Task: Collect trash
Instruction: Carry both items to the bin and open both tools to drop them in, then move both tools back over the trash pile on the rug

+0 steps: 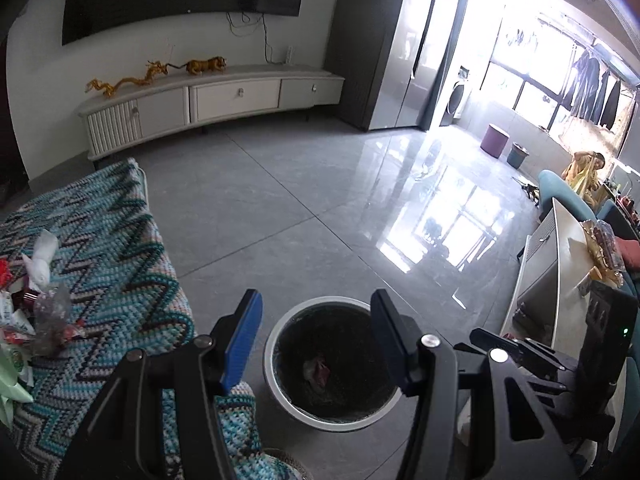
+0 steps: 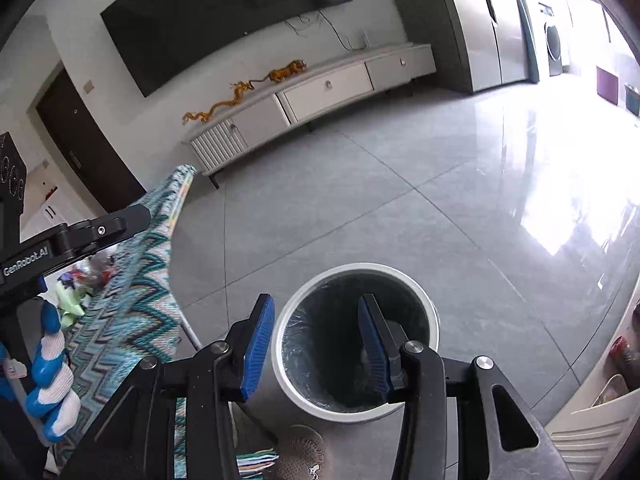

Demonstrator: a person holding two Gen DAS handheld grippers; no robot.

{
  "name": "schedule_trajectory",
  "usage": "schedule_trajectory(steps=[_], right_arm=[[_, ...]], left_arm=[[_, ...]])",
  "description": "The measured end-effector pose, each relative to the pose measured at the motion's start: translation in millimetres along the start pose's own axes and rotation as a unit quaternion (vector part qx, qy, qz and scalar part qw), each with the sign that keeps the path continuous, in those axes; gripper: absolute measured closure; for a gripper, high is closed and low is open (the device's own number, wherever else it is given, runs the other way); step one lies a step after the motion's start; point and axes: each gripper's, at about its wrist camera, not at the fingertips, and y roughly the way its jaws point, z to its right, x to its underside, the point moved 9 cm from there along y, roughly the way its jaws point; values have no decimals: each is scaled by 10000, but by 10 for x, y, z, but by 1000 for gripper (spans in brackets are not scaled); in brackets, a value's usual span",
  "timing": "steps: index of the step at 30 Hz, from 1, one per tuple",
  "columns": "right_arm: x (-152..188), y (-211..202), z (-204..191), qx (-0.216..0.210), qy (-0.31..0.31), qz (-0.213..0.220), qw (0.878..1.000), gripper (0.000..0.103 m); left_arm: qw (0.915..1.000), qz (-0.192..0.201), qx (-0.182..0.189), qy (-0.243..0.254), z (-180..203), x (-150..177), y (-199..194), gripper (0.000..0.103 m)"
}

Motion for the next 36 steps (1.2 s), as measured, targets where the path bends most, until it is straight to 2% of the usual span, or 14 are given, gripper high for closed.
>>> schedule_trajectory(steps=[4, 8, 13, 17, 25, 36], right_arm=[[-48, -328, -226, -66, -228, 232, 9994, 60], [-106, -651, -540, -225, -476, 477, 9975, 53], [-131, -941, -986, -465, -814, 671, 9933, 50], [-137, -1137, -1384, -657, -1106, 799, 9885, 46], [-84, -1338, -2162, -1028, -1756, 869, 9752, 46], [16, -1332, -2849, -1312, -2339, 809, 9600, 46]], left_arm=[[9994, 218, -230, 108, -23, 22, -368, 48], [9962, 447, -707, 233, -163, 69, -755, 48], [9882, 783, -1310, 157, -465, 126, -1310, 48], [9816, 1035, -1605, -20, -710, 198, -1691, 47], [9661, 1426, -2118, -382, -1186, 415, -2376, 47], [9503, 1615, -2515, -866, -1871, 668, -2806, 46]])
